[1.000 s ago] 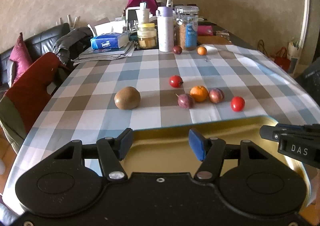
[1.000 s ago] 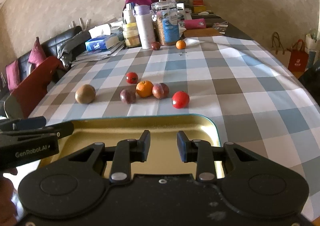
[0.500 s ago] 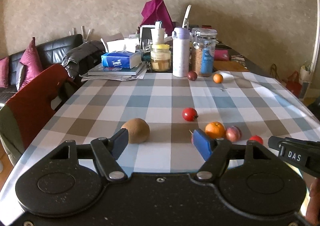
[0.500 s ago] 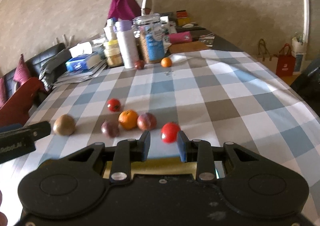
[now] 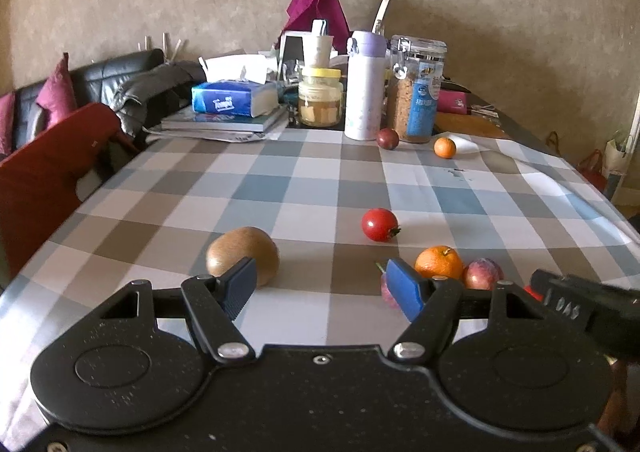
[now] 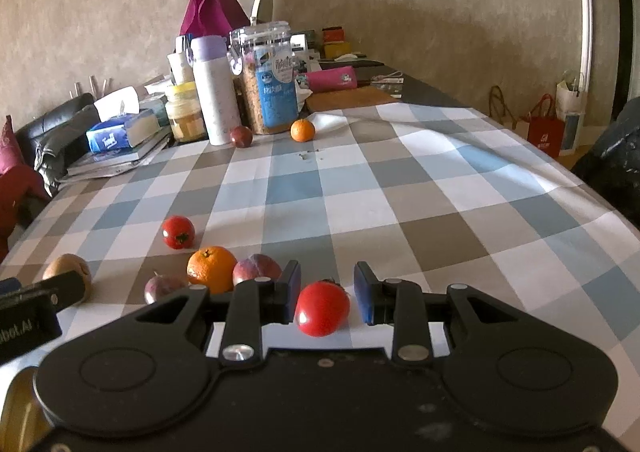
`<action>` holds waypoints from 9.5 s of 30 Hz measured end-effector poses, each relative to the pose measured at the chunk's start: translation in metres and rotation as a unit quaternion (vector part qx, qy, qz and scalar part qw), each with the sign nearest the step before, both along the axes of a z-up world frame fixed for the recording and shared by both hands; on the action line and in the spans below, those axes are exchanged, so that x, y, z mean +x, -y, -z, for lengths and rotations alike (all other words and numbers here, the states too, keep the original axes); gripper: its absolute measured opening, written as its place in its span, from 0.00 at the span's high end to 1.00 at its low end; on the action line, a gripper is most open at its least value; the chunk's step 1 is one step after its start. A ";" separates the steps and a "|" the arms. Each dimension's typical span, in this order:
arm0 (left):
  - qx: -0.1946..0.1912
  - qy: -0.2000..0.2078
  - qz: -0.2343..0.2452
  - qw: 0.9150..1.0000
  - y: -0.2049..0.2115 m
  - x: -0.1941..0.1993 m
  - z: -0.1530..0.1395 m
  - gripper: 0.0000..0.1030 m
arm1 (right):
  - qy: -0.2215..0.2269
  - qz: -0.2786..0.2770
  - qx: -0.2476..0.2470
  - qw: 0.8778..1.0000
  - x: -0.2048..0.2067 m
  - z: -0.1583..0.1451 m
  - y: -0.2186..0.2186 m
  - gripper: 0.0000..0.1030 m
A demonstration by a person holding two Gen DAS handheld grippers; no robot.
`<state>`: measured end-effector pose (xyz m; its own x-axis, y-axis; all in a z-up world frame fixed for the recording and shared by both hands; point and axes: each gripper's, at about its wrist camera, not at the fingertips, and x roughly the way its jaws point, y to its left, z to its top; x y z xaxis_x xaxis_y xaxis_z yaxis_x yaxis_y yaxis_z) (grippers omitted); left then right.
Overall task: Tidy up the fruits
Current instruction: 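Move the left tool to a purple plum while the right tool reaches a red tomato, then close the left tool on the plum while the right tool grips the tomato, then carry the plum over the gold tray with the left tool while the right carries the tomato, then open the left tool to drop the plum into the tray while the right releases the tomato, then move the left tool to a brown kiwi while the right tool approaches a mandarin orange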
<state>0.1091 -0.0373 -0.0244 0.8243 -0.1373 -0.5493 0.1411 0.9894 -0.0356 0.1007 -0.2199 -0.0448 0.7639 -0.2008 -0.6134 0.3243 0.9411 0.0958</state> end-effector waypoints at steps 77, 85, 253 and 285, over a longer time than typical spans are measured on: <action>0.001 -0.089 0.044 0.995 0.041 0.039 0.029 0.29 | -0.076 0.008 -0.001 0.997 0.020 0.024 0.002 0.68; 0.015 -0.103 0.046 0.994 0.048 0.043 0.030 0.29 | -0.074 0.015 0.006 0.997 0.019 0.023 0.004 0.68; 0.075 0.034 -0.055 0.995 -0.019 -0.009 -0.030 0.36 | 0.067 -0.043 0.012 0.997 -0.048 -0.052 -0.025 0.66; 0.028 -0.057 -0.081 0.995 -0.019 0.059 0.015 0.36 | 0.047 -0.037 0.051 0.997 0.050 -0.010 -0.025 0.68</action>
<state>0.1678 -0.0179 -0.0393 0.7654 0.0250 -0.6430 -0.0215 0.9997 0.0132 0.1508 -0.1945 -0.0352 0.8289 -0.0816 -0.5534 0.2389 0.9462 0.2184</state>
